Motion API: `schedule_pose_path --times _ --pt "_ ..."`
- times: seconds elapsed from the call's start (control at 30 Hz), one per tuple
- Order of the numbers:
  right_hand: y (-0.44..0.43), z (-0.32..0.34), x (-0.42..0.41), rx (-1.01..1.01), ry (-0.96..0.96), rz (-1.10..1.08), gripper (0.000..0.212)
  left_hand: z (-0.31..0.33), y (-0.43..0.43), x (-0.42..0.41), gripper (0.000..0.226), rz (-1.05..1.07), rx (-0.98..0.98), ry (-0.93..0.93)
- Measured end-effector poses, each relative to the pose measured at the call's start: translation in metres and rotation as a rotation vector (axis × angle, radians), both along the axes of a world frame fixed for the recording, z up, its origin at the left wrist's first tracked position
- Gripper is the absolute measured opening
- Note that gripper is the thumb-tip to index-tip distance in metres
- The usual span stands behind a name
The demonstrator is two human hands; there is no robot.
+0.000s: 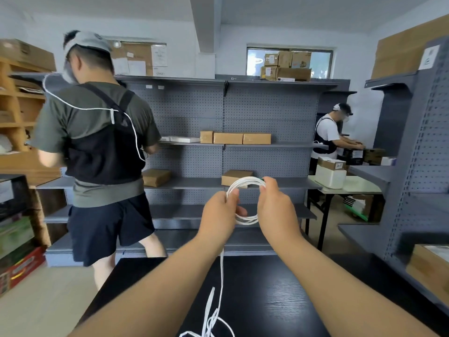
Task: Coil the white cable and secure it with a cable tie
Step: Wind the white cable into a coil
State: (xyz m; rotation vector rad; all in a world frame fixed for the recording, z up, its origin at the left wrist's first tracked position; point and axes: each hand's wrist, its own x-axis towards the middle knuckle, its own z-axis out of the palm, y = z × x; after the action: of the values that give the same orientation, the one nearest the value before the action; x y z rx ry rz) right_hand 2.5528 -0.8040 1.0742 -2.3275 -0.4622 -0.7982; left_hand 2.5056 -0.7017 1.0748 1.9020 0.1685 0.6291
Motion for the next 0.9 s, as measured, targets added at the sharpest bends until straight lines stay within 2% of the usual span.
schedule_pose_path --times 0.07,0.13,0.37,0.43,0.53,0.63,0.73,0.8,0.9 --pt "0.001 -0.001 -0.003 0.002 0.037 0.024 0.025 -0.003 0.001 -0.001 0.032 0.104 0.156 -0.076" --pt "-0.001 -0.001 -0.006 -0.086 0.013 0.036 0.024 -0.003 0.006 -0.002 0.035 0.156 0.309 -0.095" --pt "-0.013 0.009 -0.006 -0.390 -0.262 0.074 0.028 0.010 0.012 -0.004 0.030 0.229 0.914 -0.018" --pt "-0.014 0.011 -0.009 -0.485 -0.339 0.038 0.029 0.011 0.014 -0.005 0.031 0.230 1.032 -0.005" --pt "-0.014 0.013 -0.010 -0.567 -0.272 0.087 0.017 0.011 0.017 -0.005 0.031 0.217 1.133 -0.009" --pt "-0.014 0.012 -0.012 -0.517 -0.274 0.075 0.015 0.008 0.018 -0.005 0.035 0.238 1.112 -0.026" --pt "-0.010 0.007 -0.013 -0.412 -0.071 0.093 0.017 0.003 0.017 -0.006 0.035 0.253 0.985 -0.059" --pt "-0.008 0.006 -0.013 -0.244 -0.009 0.077 0.017 -0.001 0.017 -0.007 0.037 0.231 0.804 -0.075" --pt "-0.004 0.005 -0.015 -0.013 0.084 0.105 0.021 -0.007 0.012 -0.006 0.032 0.101 0.426 -0.154"
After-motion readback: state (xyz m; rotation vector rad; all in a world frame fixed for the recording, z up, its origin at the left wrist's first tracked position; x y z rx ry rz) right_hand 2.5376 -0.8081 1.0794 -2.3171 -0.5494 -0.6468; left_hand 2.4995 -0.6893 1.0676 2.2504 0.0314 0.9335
